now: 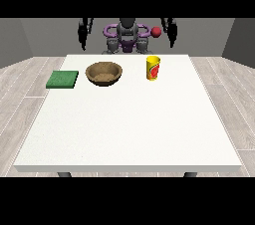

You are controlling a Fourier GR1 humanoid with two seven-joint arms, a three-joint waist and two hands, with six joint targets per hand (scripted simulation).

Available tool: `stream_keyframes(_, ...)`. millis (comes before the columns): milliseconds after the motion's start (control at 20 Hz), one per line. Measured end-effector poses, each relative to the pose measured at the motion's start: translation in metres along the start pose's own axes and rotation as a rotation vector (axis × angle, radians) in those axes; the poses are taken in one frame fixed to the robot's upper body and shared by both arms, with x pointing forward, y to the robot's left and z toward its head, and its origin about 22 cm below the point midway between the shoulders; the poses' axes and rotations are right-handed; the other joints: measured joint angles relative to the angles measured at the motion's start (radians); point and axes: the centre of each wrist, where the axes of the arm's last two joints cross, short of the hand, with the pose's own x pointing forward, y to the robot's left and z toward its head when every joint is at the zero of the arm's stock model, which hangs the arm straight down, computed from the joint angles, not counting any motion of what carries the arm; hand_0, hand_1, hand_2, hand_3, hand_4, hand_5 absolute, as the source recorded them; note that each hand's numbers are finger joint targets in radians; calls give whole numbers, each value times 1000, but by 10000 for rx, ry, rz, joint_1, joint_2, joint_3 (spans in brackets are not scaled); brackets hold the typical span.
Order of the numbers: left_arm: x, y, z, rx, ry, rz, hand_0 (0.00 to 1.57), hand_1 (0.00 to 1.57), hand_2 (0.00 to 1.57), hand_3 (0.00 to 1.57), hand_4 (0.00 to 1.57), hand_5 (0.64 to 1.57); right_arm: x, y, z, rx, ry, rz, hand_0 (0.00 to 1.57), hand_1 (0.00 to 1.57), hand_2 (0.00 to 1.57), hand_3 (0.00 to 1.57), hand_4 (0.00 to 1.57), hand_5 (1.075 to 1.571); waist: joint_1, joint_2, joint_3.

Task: Pick the cup and pour the ball into the bowl, then pick the bowl and place it on the pad

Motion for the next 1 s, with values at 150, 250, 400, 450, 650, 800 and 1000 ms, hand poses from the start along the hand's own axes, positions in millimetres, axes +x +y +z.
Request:
stream_keyframes(150,10,4,-1,-18,-111,-161,0,0,0,0,0,1557,11,-4,-1,-30,-149,107,0,0,0,0,0,1569,-22,-932,-40)
stream_keyframes(250,18,6,-2,-33,-154,-271,0,0,0,0,0,1557,18,-7,-1,-73,-204,168,0,0,0,0,0,1569,-55,-1518,-59)
stream_keyframes(400,34,13,-7,162,-201,265,0,0,0,0,0,1557,24,-33,3,-218,-157,-230,0,0,0,0,0,1570,-184,-1977,-90)
stream_keyframes(450,37,15,-7,253,-276,457,0,0,0,0,0,1558,25,-46,5,-269,-187,-376,0,0,0,0,0,1569,-202,-1961,-96)
stream_keyframes(650,58,40,-11,473,-839,720,0,0,0,0,0,1547,38,-75,10,-329,-674,-728,0,0,0,0,0,1570,-288,-1423,-116)
stream_keyframes(800,61,52,-9,592,-1291,802,0,0,0,0,0,1544,41,-85,13,-444,-1080,-934,0,0,0,0,0,1570,-253,-986,-121)
stream_keyframes(1000,62,58,-17,681,-1887,791,0,0,0,0,0,1536,42,-92,9,-371,-1673,-985,0,0,0,0,0,1570,-310,-263,-124)
